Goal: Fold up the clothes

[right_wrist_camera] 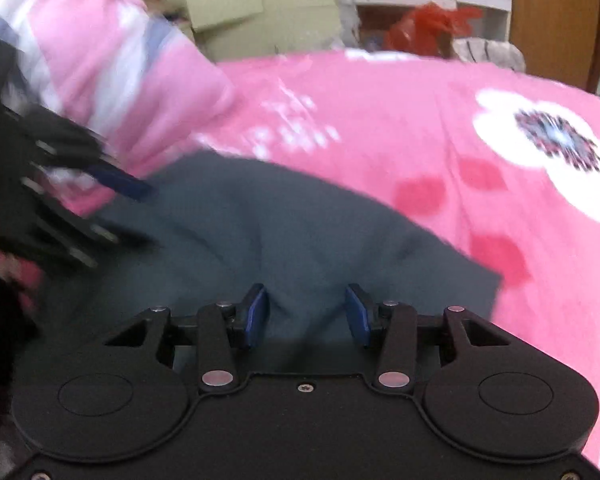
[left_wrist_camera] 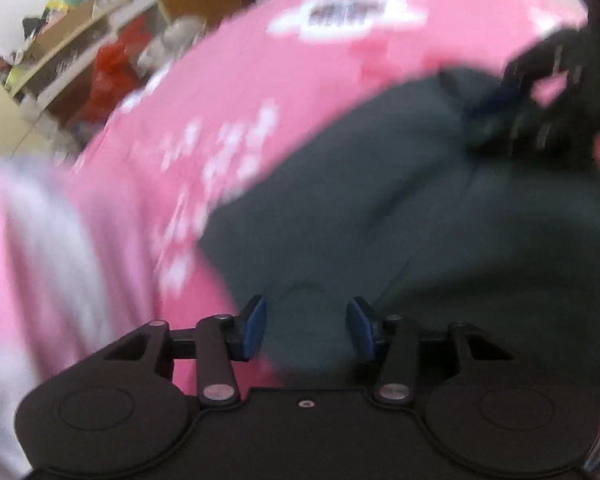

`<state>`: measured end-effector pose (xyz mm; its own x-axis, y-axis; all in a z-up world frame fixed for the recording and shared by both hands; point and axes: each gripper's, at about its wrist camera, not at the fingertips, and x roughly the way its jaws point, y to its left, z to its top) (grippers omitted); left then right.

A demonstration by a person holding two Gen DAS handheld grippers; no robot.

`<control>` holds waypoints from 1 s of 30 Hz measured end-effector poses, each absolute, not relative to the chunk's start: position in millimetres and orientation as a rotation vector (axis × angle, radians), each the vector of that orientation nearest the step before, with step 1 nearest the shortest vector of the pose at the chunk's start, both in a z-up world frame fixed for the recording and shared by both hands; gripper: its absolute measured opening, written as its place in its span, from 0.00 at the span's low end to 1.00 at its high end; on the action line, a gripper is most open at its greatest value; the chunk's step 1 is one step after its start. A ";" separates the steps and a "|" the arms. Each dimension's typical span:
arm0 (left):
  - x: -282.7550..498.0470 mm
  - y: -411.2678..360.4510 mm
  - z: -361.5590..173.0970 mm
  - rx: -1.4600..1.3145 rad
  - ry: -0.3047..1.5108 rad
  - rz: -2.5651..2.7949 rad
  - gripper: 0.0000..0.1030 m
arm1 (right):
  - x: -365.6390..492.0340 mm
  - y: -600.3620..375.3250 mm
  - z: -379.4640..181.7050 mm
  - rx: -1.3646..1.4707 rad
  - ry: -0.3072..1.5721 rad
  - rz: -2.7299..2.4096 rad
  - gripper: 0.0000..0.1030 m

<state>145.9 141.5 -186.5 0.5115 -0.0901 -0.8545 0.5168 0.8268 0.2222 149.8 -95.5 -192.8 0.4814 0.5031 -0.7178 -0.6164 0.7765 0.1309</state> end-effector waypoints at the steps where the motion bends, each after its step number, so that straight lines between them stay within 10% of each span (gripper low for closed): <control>1: 140.6 152.5 -187.8 0.459 0.998 -0.374 0.44 | 148.8 -101.8 -194.0 -0.141 0.819 0.688 0.41; 24: 110.7 147.7 -170.2 0.280 1.133 -0.614 0.54 | 112.0 -68.5 -171.6 -0.370 1.183 0.901 0.44; 30: 139.5 134.1 -117.6 0.243 0.919 -0.581 0.58 | 116.9 -90.8 -135.0 -0.456 1.062 0.698 0.44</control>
<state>139.5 134.1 -117.6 0.4674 -0.3673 -0.8041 0.5682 0.8217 -0.0450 116.9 -90.8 -135.0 0.3079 0.2969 -0.9039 -0.7116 0.7025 -0.0117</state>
